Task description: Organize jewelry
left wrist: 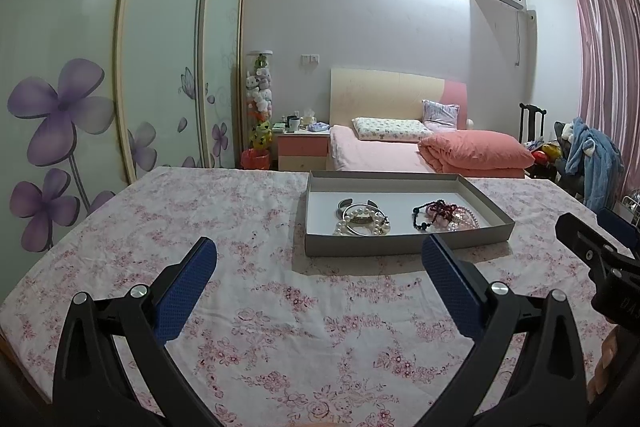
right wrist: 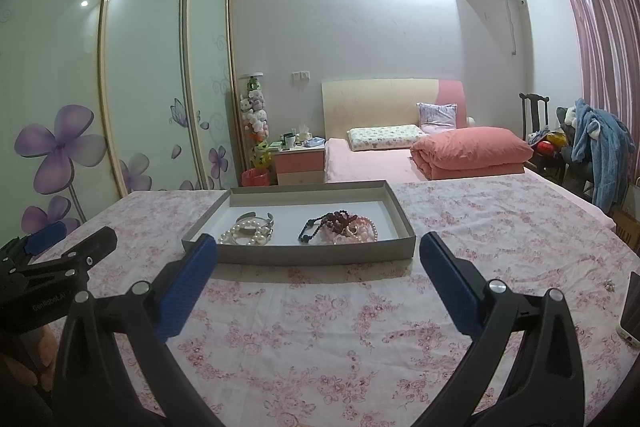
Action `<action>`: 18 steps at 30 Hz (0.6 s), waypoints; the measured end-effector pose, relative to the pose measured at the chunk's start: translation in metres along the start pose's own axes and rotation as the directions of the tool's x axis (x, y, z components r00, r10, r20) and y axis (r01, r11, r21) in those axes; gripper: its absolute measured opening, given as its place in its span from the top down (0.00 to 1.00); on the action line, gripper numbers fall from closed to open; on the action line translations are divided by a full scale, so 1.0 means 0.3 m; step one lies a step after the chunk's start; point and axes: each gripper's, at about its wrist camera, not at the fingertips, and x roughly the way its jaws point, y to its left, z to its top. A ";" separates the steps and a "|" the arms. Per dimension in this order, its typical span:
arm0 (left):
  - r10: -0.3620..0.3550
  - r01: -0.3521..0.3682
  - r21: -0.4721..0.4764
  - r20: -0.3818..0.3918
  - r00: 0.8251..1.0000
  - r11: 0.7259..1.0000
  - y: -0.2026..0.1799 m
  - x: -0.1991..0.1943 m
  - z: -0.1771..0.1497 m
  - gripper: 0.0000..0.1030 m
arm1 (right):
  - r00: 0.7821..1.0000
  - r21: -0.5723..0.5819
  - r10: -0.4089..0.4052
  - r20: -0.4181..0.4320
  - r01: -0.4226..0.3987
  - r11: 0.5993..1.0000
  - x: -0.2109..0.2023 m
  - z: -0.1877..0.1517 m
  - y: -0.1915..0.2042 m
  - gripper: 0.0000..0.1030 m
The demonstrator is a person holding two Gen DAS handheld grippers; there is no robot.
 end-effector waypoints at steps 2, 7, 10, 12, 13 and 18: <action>0.000 0.000 0.002 -0.003 1.000 1.000 -0.003 0.004 -0.001 0.02 | 1.000 0.003 0.000 -0.003 0.000 1.000 0.005 -0.005 0.000 0.04; 0.000 0.000 0.005 -0.011 1.000 1.000 -0.003 0.009 0.001 0.02 | 1.000 0.004 0.000 -0.005 0.000 1.000 0.004 -0.005 -0.001 0.04; 0.001 -0.001 0.004 -0.013 1.000 1.000 -0.001 0.008 0.002 0.02 | 1.000 0.004 0.000 -0.005 0.000 1.000 0.003 -0.006 0.000 0.04; 0.001 -0.001 0.005 -0.014 1.000 1.000 0.001 0.005 0.003 0.02 | 1.000 0.003 0.000 -0.005 0.000 1.000 0.003 -0.006 0.000 0.04; 0.000 0.000 0.006 -0.014 1.000 1.000 -0.001 0.007 0.003 0.02 | 1.000 0.004 0.000 -0.005 0.000 1.000 0.005 -0.008 0.001 0.04; 0.001 -0.001 0.004 -0.015 1.000 1.000 0.001 0.006 0.003 0.02 | 1.000 0.003 0.000 -0.005 0.000 1.000 0.007 -0.004 0.000 0.04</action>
